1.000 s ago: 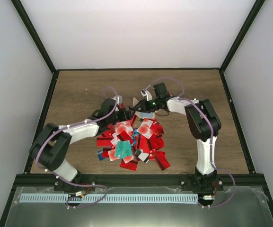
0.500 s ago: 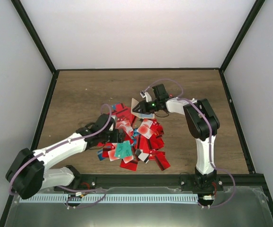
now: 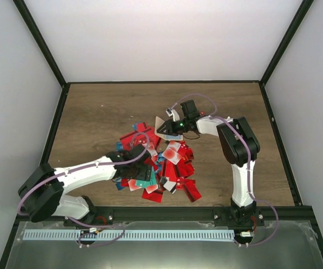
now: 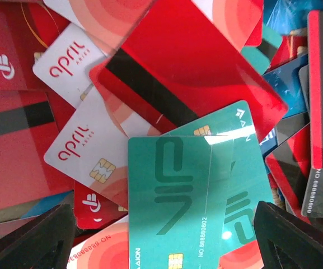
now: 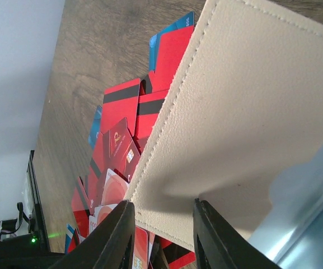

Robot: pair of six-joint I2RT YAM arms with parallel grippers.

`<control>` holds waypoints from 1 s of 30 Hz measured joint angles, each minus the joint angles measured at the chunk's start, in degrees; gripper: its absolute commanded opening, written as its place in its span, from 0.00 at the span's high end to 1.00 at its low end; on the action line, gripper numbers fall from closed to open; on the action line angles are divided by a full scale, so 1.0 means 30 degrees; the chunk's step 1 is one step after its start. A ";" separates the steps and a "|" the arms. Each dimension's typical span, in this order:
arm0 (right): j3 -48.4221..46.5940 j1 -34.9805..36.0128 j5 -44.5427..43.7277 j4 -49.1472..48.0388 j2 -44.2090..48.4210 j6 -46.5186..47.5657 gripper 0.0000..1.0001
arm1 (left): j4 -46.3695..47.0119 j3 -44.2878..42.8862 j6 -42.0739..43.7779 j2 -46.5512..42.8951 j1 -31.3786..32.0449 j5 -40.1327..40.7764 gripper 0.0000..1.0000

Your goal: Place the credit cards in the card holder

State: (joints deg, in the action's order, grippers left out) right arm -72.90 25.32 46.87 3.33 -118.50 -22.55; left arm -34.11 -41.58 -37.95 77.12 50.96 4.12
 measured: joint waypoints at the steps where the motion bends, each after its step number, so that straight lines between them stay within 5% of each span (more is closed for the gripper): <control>1: 0.0000 0.0000 0.0000 -0.0007 0.0000 0.0000 0.69 | -0.0087 0.0000 -0.0095 0.0146 0.0168 0.0131 0.13; 20: 0.0495 0.0000 -0.0138 -0.0211 0.0000 -0.0015 0.70 | 0.1508 0.0109 -0.0750 0.2492 0.1319 0.1625 0.21; 30: 0.0641 0.0000 -0.0197 -0.0211 0.0007 -0.0015 0.69 | 0.2127 -0.0044 -0.1056 0.3060 0.2047 0.2688 0.44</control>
State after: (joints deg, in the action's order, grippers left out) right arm -70.98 25.32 46.28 2.70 -118.48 -22.59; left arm -27.73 -41.71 -41.12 86.30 57.10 12.19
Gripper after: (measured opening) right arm 0.305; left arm 0.607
